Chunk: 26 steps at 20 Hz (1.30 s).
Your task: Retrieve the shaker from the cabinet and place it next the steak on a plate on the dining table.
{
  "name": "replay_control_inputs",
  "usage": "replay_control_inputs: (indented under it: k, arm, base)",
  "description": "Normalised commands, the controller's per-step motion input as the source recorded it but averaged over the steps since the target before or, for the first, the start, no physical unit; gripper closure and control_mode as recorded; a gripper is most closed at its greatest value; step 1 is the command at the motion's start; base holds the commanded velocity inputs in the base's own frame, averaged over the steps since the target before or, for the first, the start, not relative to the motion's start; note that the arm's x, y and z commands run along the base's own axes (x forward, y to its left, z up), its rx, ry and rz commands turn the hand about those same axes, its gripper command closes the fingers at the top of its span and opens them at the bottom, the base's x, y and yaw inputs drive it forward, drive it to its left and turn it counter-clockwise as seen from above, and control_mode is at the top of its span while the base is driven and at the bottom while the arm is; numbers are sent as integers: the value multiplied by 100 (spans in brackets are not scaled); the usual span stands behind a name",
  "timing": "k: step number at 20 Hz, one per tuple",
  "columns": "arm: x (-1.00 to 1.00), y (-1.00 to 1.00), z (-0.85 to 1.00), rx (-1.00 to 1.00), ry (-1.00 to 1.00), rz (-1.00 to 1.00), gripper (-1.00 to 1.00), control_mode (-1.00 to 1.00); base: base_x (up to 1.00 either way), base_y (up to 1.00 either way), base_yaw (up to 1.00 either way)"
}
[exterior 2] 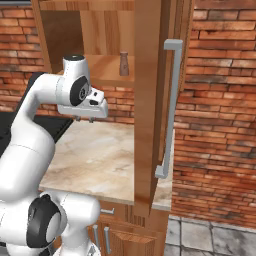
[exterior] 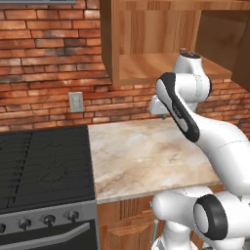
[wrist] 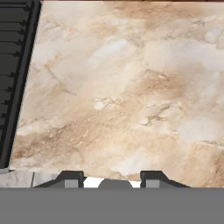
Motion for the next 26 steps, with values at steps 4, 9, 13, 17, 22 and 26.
replay_control_inputs:
  k: [4, 9, 13, 17, 22, 26]
  arm:
    - [-32, 0, 0, 0, -7, 0, -100, -100]
    - [-79, 0, 0, 0, -18, 0, -100, -100]
    - [-68, -12, -21, 0, 4, -2, -100, -100]
    - [-77, -19, 0, 2, -17, -3, -100, -100]
    - [-80, -17, 22, 1, -40, 0, -100, -100]
    - [-62, -11, 50, 0, -40, -1, -100, -100]
  base:
    - [0, 0, 0]
    - [0, 0, 0]
    - [0, 0, 0]
    - [0, 0, 0]
    - [0, 0, 0]
    - [0, 0, 0]
